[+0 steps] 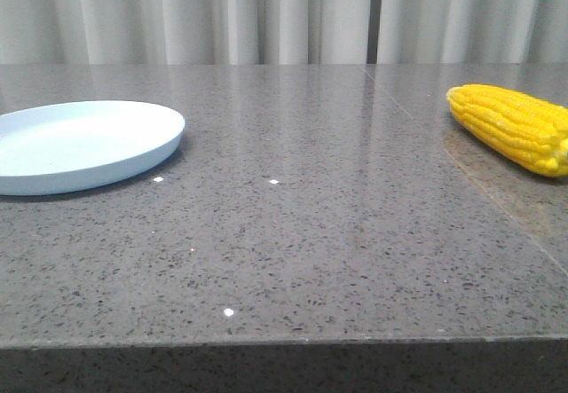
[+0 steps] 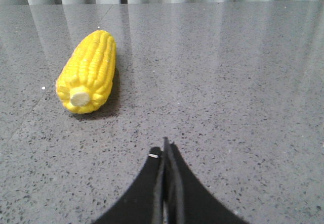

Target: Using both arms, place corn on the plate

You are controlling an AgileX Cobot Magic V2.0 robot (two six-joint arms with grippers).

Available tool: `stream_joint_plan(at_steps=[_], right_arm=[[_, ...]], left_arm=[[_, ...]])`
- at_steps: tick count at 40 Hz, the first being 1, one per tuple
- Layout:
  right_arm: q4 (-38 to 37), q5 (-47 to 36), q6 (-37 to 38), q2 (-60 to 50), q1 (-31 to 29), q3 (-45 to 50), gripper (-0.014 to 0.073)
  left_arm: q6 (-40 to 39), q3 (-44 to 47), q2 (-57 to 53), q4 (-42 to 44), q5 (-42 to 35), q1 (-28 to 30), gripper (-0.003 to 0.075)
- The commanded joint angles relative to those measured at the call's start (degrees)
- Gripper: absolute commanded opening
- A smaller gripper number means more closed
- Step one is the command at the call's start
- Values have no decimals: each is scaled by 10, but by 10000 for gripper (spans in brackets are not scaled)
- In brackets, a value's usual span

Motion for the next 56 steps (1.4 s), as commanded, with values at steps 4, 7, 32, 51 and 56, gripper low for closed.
stream_joint_plan(at_steps=[4, 7, 32, 51, 56], right_arm=[[1, -54, -6, -9, -2, -3, -62], [12, -96, -6, -9, -2, -4, -62], [1, 59, -6, 165, -2, -332, -60], [1, 78, -6, 257, -2, -379, 322], [1, 78, -6, 257, -2, -378, 545]], left_arm=[[-2, 4, -12, 12, -58, 1, -20], [-2, 4, -12, 12, -80, 1, -20], [-2, -285, 166, 15, 35, 1, -20], [-2, -313, 240, 15, 13, 1, 314], [-2, -313, 240, 15, 13, 1, 626]])
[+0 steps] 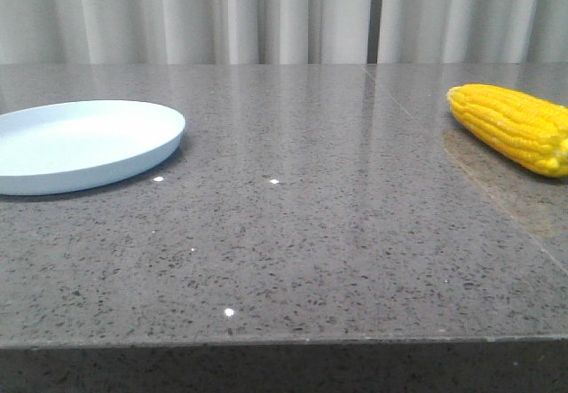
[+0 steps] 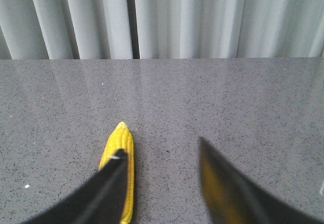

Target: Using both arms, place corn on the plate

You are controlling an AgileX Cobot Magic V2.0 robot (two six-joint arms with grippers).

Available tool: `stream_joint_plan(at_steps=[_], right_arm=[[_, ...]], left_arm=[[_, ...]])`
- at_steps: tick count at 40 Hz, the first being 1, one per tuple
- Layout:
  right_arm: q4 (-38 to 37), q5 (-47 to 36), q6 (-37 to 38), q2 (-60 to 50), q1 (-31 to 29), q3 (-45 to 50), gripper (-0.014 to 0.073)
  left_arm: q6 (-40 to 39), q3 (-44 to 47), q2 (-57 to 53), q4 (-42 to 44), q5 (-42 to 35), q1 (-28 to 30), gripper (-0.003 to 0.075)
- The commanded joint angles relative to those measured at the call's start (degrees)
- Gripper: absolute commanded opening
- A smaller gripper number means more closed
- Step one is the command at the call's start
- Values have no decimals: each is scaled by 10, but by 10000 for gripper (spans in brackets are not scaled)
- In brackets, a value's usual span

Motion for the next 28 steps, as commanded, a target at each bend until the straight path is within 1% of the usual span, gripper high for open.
stream_joint_plan(at_steps=[1, 3, 11, 14, 19, 23, 28], right_arm=[[-5, -42, -6, 6, -2, -19, 570], [-5, -41, -6, 6, -2, -19, 588], [-5, -41, -6, 6, -2, -19, 580], [-5, -41, -6, 6, -2, -19, 580], [-5, -41, -6, 6, -2, -19, 580], [-5, -41, -6, 6, -2, -19, 580], [-5, -41, -6, 6, -2, -19, 580]], left_arm=[[-2, -20, 7, -1, -48, 1, 649], [-2, -20, 7, -1, -48, 1, 674], [-2, -20, 11, -1, -48, 0, 672], [-2, -23, 27, -23, -46, -3, 672], [-2, -52, 98, -44, -26, -16, 673], [17, -91, 173, -43, 6, -38, 672], [18, -145, 265, -43, 54, -64, 672]])
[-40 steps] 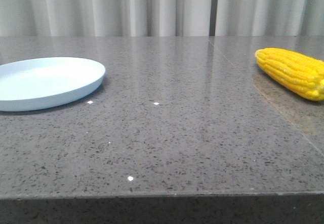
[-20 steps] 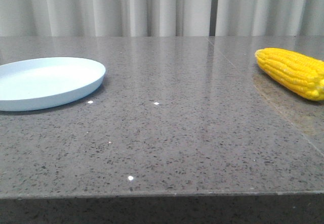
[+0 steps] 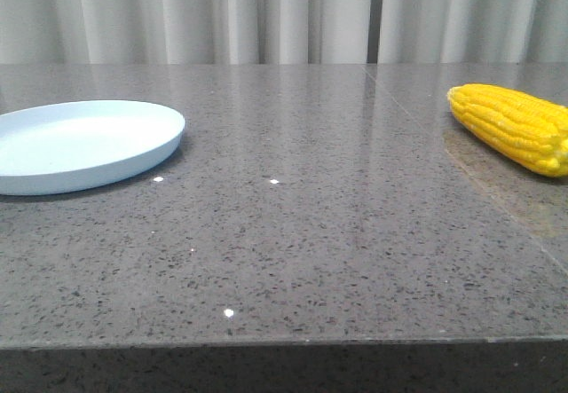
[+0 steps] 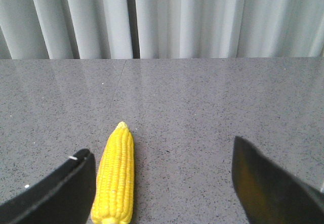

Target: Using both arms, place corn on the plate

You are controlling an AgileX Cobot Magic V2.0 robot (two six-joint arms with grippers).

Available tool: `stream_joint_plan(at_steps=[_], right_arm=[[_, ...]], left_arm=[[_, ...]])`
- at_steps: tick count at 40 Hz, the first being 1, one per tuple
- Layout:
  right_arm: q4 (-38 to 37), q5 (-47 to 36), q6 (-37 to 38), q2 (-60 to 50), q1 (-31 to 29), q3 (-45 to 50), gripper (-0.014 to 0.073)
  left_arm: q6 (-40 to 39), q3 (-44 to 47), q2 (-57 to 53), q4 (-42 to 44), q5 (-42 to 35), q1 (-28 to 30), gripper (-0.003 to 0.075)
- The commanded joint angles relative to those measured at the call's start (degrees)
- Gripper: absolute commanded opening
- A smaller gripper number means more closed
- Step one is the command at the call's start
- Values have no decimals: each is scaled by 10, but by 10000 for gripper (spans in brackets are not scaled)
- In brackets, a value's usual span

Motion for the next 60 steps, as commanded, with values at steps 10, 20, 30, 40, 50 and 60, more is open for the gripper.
stream_joint_plan(at_steps=[10, 20, 30, 40, 50, 60], right_arm=[[-5, -42, -6, 6, -2, -19, 580], [-5, -42, -6, 6, -2, -19, 580], [-5, -42, -6, 6, -2, -19, 580], [-5, -42, -6, 6, -2, -19, 580], [-5, -42, -6, 6, -2, -19, 580], [-5, -42, -6, 6, -2, -19, 580]], left_arm=[[3, -188, 234, -8, 157, -22, 592], [3, -281, 375, -11, 245, -22, 397], [3, -300, 439, -13, 273, -22, 385], [11, -300, 452, -22, 279, -24, 200], [17, -312, 452, -40, 278, -24, -20], [89, -365, 427, -211, 285, -46, -20]])
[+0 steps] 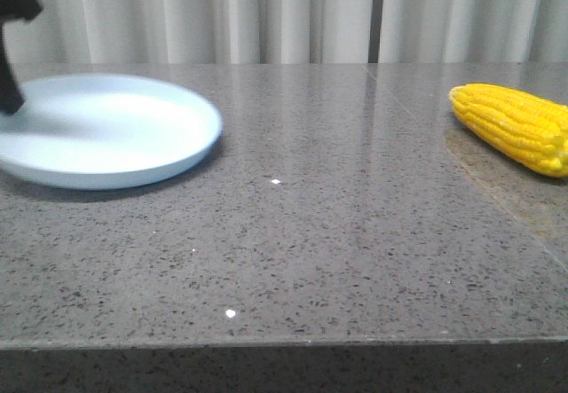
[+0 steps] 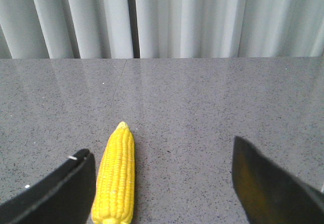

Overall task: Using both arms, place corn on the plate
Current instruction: 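Push the blue plate with the left gripper toward the table center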

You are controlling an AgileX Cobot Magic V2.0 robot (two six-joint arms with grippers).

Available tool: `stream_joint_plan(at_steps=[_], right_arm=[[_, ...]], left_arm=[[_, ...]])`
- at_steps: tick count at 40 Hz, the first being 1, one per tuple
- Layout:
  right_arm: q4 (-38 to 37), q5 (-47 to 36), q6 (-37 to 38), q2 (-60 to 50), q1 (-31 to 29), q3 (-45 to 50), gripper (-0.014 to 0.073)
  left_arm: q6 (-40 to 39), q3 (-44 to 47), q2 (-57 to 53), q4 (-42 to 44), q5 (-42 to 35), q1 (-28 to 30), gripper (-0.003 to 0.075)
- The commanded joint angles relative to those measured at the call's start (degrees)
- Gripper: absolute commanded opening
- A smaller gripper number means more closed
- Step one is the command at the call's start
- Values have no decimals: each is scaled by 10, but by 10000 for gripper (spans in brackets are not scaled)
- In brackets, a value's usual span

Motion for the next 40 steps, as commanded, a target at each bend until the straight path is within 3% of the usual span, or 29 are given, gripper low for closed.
stream_joint_plan(at_steps=[1, 14, 20, 27, 40], right_arm=[[-5, -42, -6, 6, -2, -19, 580], [-5, -42, -6, 6, -2, -19, 580], [-5, -42, -6, 6, -2, -19, 580], [-5, -42, -6, 6, -2, -19, 580], [-5, -42, -6, 6, -2, -19, 580]], left_arm=[[18, -39, -33, -86, -12, -22, -20], [-42, -47, 18, -105, -70, -111, -20], [-72, -47, 38, -91, -77, -127, -20], [-119, -47, 47, -13, -78, -139, -20], [-119, -47, 59, -15, -75, -154, -2]])
